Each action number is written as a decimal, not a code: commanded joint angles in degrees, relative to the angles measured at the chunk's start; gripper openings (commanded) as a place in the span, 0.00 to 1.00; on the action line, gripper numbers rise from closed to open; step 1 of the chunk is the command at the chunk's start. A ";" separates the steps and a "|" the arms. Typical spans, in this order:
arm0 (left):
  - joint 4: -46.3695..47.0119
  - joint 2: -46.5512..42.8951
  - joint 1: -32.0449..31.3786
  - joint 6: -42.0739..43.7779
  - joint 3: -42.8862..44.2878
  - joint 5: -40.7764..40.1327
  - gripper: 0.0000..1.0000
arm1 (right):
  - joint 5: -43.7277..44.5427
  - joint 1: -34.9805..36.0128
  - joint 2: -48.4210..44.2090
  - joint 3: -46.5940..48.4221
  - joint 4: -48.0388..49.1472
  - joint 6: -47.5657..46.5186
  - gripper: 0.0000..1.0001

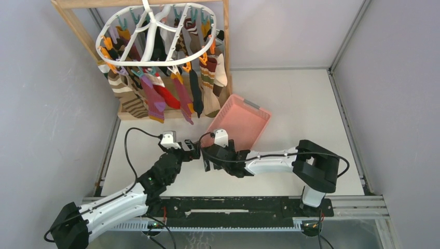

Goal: Remove the socks clipped to the hanger
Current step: Move the bin to the center of the board.

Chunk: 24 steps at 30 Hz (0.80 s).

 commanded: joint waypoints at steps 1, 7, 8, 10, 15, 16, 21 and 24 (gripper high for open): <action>-0.41 0.31 0.23 -1.01 -1.45 -1.54 1.00 | 3.47 1.38 -6.32 -0.64 -5.59 1.36 1.00; -0.21 0.86 0.24 -0.96 -1.48 -2.49 1.00 | 5.38 0.52 -12.50 -1.45 -7.25 -2.51 1.00; -0.13 0.94 0.27 -0.86 -1.50 -2.71 1.00 | 5.25 0.52 -13.34 -1.45 -7.22 -3.36 1.00; 0.00 1.24 0.24 -0.76 -1.43 -3.18 1.00 | 5.15 0.29 -15.39 -1.46 -7.31 -4.64 1.00; 0.48 2.52 0.29 -0.70 -0.92 -3.50 1.00 | 5.35 -3.27 -22.23 -1.46 -9.78 -8.75 1.00; 0.57 2.89 0.28 -0.67 -0.83 -3.50 1.00 | 4.95 -4.93 -23.81 -1.62 -10.26 -10.28 1.00; 1.47 3.88 0.28 -1.03 -0.85 -2.75 1.00 | -2.52 -17.69 -31.58 -3.81 -5.78 -23.00 1.00; 1.68 4.27 0.27 -1.40 -0.97 -2.44 1.00 | -5.75 -25.61 -32.54 -3.92 -1.53 -30.25 0.98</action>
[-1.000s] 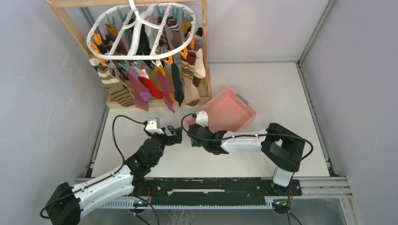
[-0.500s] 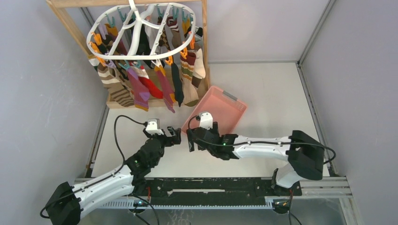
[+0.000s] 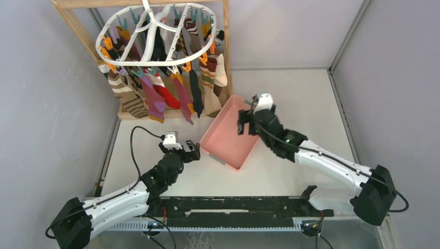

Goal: Remove the socks clipped to the hanger
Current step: Move the bin to the center of the board.

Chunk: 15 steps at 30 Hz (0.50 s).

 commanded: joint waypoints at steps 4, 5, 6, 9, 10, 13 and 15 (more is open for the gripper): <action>2.15 0.32 0.25 -1.08 -0.59 -0.53 1.00 | -9.74 -16.92 3.55 2.66 10.98 -18.20 0.94; 1.77 0.30 0.25 -0.80 -0.41 -0.84 1.00 | -11.59 -18.48 5.66 3.63 11.78 -18.90 0.93; 1.39 0.19 0.19 -0.75 -0.16 -1.10 1.00 | -12.98 -19.58 8.75 4.79 12.41 -19.81 0.93; 1.16 0.12 0.26 -0.61 0.12 -1.07 1.00 | -14.16 -21.48 15.75 8.50 13.57 -22.39 0.93; 0.90 0.08 0.22 -0.51 0.30 -1.09 1.00 | -14.21 -21.88 17.94 10.03 14.34 -22.86 0.93; 0.04 -0.98 0.20 -0.61 0.29 -1.99 1.00 | -14.42 -22.50 24.31 14.03 14.27 -24.02 0.93; 0.33 -2.22 0.25 -0.71 -0.46 -2.44 1.00 | -13.98 -22.68 27.75 16.16 13.54 -24.35 0.92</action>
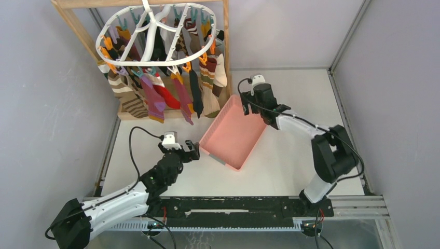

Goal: Remove the socks clipped to the hanger
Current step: Move the bin to the center of the board.

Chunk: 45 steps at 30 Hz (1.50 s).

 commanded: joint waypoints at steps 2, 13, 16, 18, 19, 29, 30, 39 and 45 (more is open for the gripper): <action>0.61 -3.11 0.24 -0.36 -0.86 -2.75 1.00 | 0.16 -0.73 6.36 6.05 1.27 -2.73 0.92; -1.22 -3.84 0.22 -0.64 -0.60 -3.72 1.00 | -3.58 -2.60 -0.40 -6.10 -1.26 9.91 0.66; -1.07 -3.57 0.19 -0.88 -0.76 -3.59 1.00 | -2.15 -1.35 -3.09 -8.66 -3.47 12.07 0.54; -0.99 -3.70 0.23 -0.98 -0.99 -3.48 1.00 | -1.04 -0.35 -5.12 -11.14 -4.57 13.56 0.49; -0.92 -3.75 0.19 -0.98 -1.16 -3.42 1.00 | -0.92 0.03 -6.40 -12.65 -4.81 14.30 0.47; -0.01 -2.60 0.24 -0.73 -1.00 -4.30 1.00 | 1.27 8.09 -20.60 -27.75 -4.93 25.13 0.51; 0.13 -2.38 0.18 -0.66 -0.96 -4.37 1.00 | 1.07 9.31 -21.98 -28.95 -4.48 26.02 0.52; -2.63 -3.75 0.92 -0.03 0.82 -5.89 1.00 | 3.26 20.03 -29.78 -29.14 -9.36 30.07 0.55; -3.77 -6.76 1.15 -0.11 0.83 -5.65 1.00 | 11.55 23.01 -36.58 -27.40 -15.62 29.62 1.00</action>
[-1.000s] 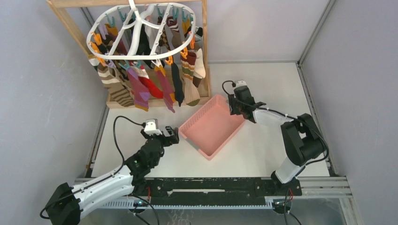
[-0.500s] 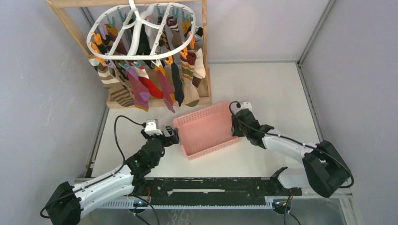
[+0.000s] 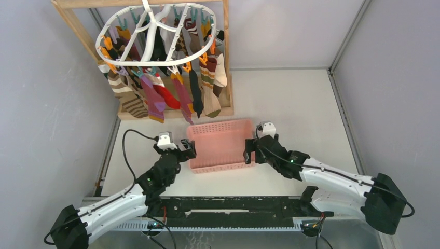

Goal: Remove the socks clipped to the hanger
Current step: Move the bin to the center of the board.

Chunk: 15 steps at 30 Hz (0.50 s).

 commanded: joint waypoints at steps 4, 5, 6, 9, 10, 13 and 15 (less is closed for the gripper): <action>-0.04 -1.56 0.50 0.48 1.04 -2.44 1.00 | 3.41 -4.27 -5.63 6.68 -0.28 -4.00 1.00; 0.03 -1.44 0.46 0.48 1.10 -2.72 1.00 | 2.20 -6.65 -4.94 8.06 0.26 -4.23 1.00; 0.13 -1.33 0.46 0.52 1.17 -3.00 1.00 | 0.69 -9.05 -3.81 9.66 1.08 -4.62 1.00; 0.82 -0.89 0.57 0.97 1.24 -3.87 1.00 | -9.74 -17.79 2.07 15.08 4.09 -7.61 1.00; 1.06 -0.78 0.53 1.14 1.36 -4.16 1.00 | -13.92 -19.86 4.84 16.98 5.30 -8.03 1.00; 1.55 -0.43 0.65 1.59 1.56 -4.53 1.00 | -19.26 -22.64 15.00 25.23 5.71 -9.01 1.00; 2.03 -0.12 0.73 1.93 1.71 -4.35 1.00 | -19.18 -23.09 22.56 30.62 5.59 -9.15 0.97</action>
